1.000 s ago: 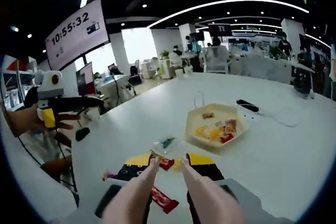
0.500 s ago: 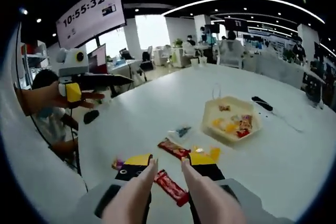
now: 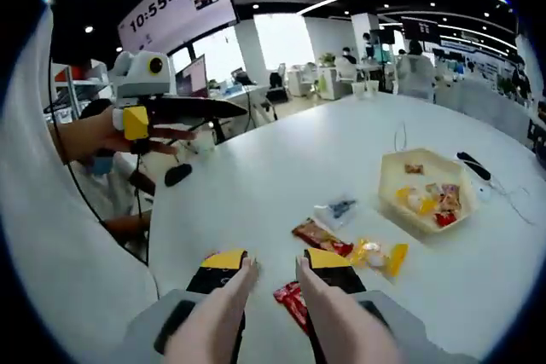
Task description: Place the target food into the container with the food tongs after gripping and lifting it, then release it inside without dropping or visibly crushing the food.
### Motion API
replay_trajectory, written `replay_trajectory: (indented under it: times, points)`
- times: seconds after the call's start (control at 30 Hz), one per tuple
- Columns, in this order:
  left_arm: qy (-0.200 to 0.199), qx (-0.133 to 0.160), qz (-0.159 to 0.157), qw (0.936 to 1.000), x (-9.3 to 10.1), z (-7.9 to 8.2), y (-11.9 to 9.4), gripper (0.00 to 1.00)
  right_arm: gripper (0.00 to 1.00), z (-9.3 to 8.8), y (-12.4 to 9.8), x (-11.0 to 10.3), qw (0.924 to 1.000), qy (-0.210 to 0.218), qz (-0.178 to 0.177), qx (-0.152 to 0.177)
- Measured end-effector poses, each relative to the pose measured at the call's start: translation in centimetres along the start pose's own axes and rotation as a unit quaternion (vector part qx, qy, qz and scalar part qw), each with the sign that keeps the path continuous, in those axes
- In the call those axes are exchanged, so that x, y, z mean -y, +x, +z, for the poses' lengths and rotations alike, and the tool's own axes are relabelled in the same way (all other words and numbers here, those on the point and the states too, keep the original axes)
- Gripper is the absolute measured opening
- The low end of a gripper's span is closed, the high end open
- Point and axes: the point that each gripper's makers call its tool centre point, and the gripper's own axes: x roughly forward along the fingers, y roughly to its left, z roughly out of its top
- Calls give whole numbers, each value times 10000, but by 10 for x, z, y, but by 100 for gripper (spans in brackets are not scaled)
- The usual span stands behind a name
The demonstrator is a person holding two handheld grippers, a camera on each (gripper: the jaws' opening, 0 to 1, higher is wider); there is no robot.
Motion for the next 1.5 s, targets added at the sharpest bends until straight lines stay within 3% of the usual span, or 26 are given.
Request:
replay_trajectory:
  times: [0.13,0.3,0.37,0.63,0.73,0.9,1.0,1.5]
  points:
    - [-187,67,-11,9998,2,-2,-4,99,25,-8,11,-19,9991,-339,188,-189]
    - [7,-158,-40,9999,7,-14,-7,99,26,-21,18,-32,9987,-262,365,-238]
    - [140,-376,192,9990,-3,-25,-10,99,26,-25,24,-40,9964,-579,532,-315]
    - [102,-331,104,9993,1,-24,-11,99,27,-23,33,-46,9931,-786,795,-347]
    - [-343,-104,-62,9993,9,-18,-14,99,27,-21,38,-48,9917,-868,894,-332]
    - [-378,-151,-78,9991,13,-26,-21,99,27,-20,46,-56,9885,-951,1135,-293]
    - [-520,-89,-140,9985,16,-27,-21,99,27,-28,50,-61,9801,-1369,1332,-535]
    - [-441,-237,15,9987,17,-42,-29,99,28,-28,66,-62,9677,-1865,1564,-660]
